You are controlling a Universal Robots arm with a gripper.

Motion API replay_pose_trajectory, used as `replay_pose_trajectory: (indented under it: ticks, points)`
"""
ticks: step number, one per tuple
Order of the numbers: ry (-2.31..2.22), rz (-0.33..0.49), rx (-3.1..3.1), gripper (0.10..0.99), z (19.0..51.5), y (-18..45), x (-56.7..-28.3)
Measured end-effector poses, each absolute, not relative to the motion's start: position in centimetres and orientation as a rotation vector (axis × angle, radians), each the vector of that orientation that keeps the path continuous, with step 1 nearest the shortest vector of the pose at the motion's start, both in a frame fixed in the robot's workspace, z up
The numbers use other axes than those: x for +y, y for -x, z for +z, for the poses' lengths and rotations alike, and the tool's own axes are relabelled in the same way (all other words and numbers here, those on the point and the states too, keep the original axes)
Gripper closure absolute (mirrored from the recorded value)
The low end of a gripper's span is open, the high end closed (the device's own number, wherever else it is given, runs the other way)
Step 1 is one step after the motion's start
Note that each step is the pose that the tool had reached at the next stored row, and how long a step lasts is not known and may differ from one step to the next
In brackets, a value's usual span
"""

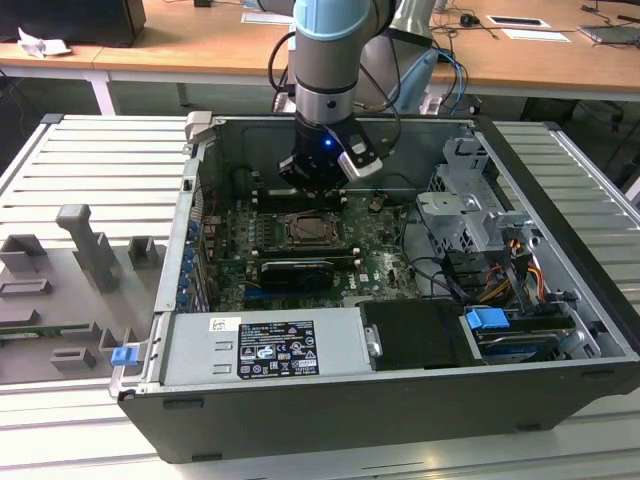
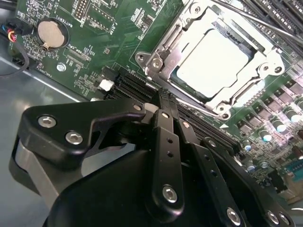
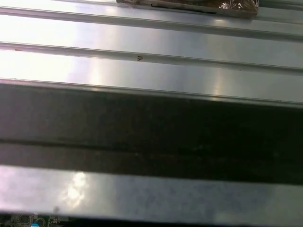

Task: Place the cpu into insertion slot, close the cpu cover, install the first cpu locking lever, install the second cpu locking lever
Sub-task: 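Install the first cpu locking lever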

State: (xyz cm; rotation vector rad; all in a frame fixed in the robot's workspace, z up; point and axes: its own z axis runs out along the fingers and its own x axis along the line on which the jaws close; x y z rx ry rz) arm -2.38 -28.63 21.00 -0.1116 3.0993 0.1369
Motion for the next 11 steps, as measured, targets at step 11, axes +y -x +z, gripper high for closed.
replay_pose_trajectory:
  ticks: [11]
  points:
    - [0.110,0.137,3.101,0.980,20.21,2.29,-28.49]
